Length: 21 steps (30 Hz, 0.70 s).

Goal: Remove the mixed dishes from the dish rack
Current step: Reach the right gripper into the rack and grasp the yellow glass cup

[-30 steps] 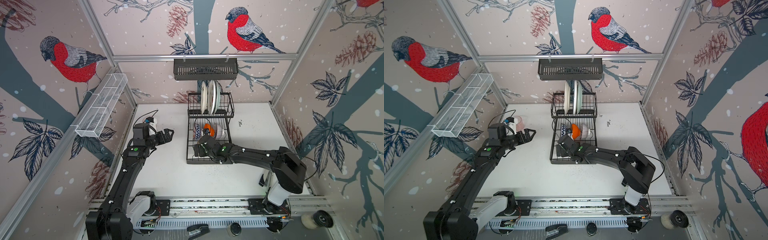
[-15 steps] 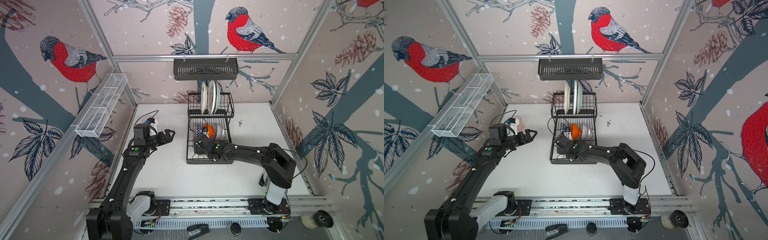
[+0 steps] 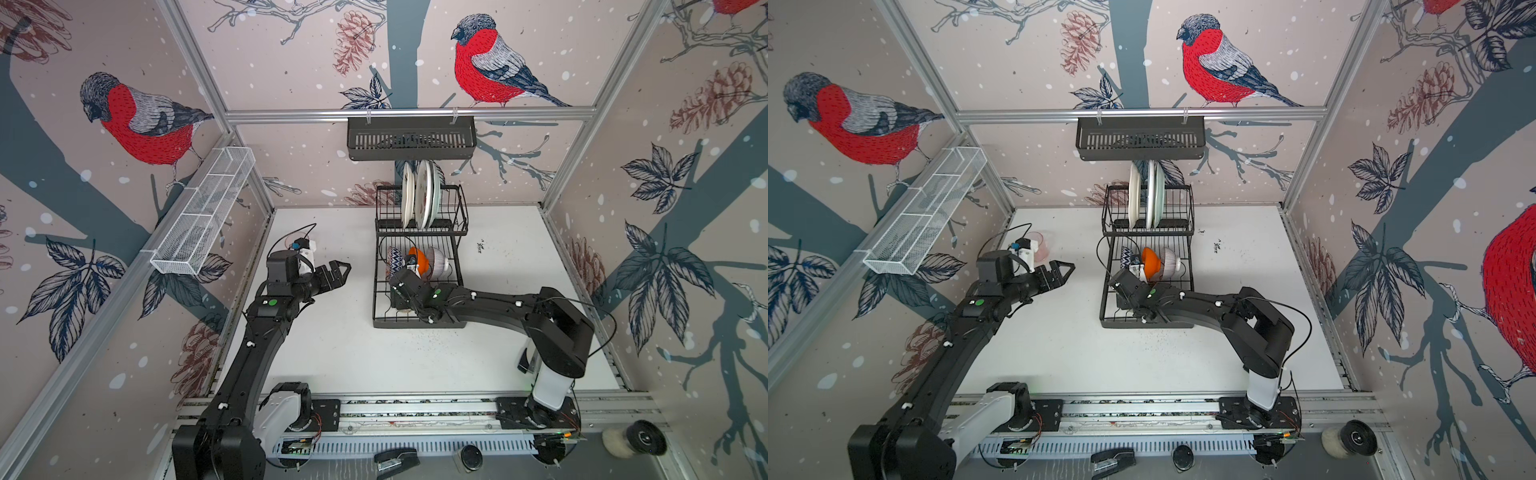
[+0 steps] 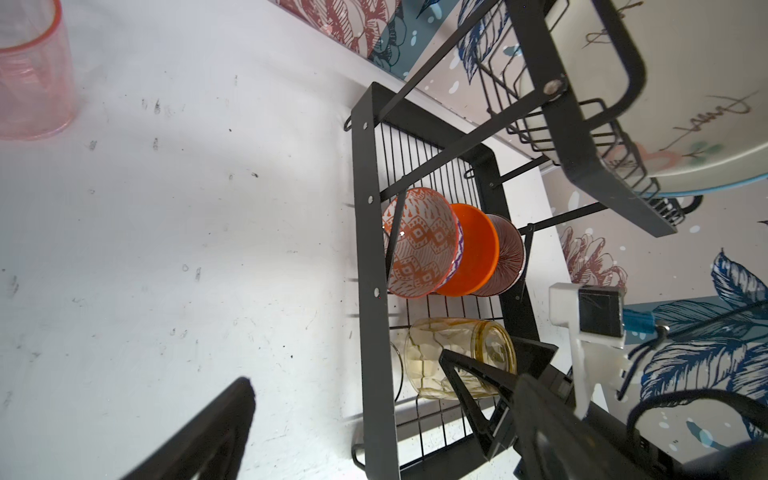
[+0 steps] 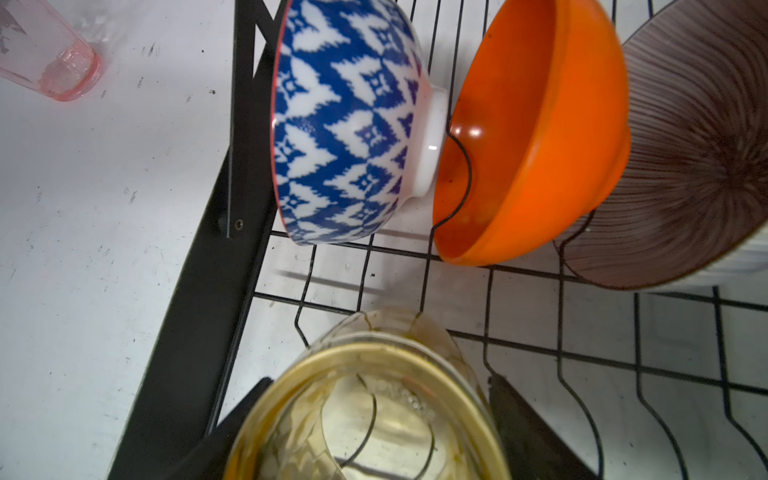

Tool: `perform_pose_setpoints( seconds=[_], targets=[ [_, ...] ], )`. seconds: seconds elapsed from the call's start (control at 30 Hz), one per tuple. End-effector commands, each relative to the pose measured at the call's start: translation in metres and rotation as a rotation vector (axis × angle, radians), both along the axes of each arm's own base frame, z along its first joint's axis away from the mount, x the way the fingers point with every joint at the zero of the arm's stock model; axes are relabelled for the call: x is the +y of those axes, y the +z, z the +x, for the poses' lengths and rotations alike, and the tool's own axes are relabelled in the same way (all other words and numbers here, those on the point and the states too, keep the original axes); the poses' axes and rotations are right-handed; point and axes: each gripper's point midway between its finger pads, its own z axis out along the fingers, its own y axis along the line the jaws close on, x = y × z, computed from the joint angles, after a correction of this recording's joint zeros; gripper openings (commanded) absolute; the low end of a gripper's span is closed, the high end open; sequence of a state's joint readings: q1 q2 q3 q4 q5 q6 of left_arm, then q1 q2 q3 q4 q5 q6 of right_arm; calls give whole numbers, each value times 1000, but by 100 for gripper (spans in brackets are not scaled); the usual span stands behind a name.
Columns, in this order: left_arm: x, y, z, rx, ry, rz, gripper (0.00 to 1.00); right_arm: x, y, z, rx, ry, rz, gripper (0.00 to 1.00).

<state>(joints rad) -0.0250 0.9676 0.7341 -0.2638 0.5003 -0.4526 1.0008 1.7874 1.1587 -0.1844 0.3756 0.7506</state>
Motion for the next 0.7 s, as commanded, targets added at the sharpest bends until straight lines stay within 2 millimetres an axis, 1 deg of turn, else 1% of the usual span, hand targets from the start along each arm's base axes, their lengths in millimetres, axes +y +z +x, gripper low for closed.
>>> perform_pose_setpoints(
  seconds=[0.0, 0.1, 0.2, 0.37, 0.53, 0.6, 0.67],
  targets=[
    [-3, 17, 3, -90, 16, -61, 97, 3, 12, 3, -8, -16, 70, 67],
    [-1, 15, -1, -106, 41, -97, 97, 4, 19, 3, -4, -6, 113, 67],
    [-3, 20, -4, -138, 44, -131, 97, 2, 27, 3, -4, 0, 147, 66],
    [-7, 38, -7, -188, 38, -176, 97, -3, 37, 5, 12, 10, 229, 63],
    [-22, 53, -11, -215, -1, -201, 97, -12, 51, 6, 13, 8, 334, 63],
    [-34, 57, -13, -230, -32, -207, 97, -15, 60, 5, -7, 23, 357, 64],
    [-45, 58, -13, -231, -55, -206, 97, -21, 66, 6, -19, 14, 366, 64]
  ],
)
